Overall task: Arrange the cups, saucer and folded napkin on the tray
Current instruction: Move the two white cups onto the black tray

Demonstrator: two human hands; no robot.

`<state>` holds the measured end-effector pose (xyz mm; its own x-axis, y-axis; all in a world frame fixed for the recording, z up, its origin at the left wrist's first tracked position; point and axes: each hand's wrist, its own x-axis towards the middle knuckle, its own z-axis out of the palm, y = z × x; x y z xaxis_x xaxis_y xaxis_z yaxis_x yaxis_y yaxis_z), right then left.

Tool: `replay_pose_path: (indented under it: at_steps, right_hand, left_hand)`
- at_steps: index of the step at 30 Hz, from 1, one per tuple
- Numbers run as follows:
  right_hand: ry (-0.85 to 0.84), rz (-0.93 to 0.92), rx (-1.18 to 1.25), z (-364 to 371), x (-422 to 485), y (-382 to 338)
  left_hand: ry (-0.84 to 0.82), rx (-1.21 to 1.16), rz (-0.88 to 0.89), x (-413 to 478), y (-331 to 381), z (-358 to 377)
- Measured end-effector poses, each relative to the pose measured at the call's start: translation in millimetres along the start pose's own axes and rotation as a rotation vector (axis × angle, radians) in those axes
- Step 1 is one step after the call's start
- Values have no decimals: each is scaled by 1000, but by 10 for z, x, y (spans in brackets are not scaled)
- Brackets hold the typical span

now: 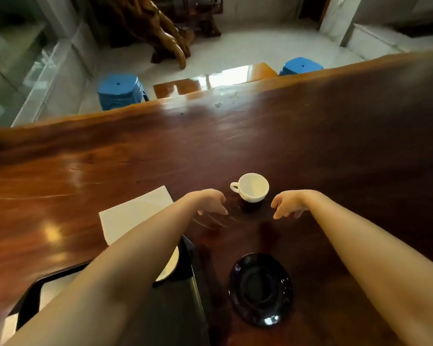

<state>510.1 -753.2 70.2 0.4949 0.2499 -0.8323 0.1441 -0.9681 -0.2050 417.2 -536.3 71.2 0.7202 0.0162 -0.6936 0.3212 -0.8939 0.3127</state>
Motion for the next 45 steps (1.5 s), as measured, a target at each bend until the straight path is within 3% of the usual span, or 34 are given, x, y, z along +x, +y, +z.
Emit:
replay_pose_path:
  at_steps: [4,9,13,18,22,34,45]
  right_hand:
    - [66,-29,65,-64,403,209]
    - [159,-204,190,-48,779,285]
    - [169,-356,351,-54,970,193]
    - [85,-479,475,-121,1090,150]
    - [24,-498,534,-169,1171,159]
    - [-82,-478,693,-169,1085,-1]
    - [-56,-575,637,-167,607,-782]
  left_hand:
    - [25,0,-67,398,31,92]
    - [119,-205,-105,823,46,110]
    - [239,-368,-5,1002,118,76]
    - [228,-457,126,1152,127,116]
    - [175,-581,106,1228,107,130]
    - [247,-753,106,1070,72,185]
    - [399,-828,150,390,-460,-28]
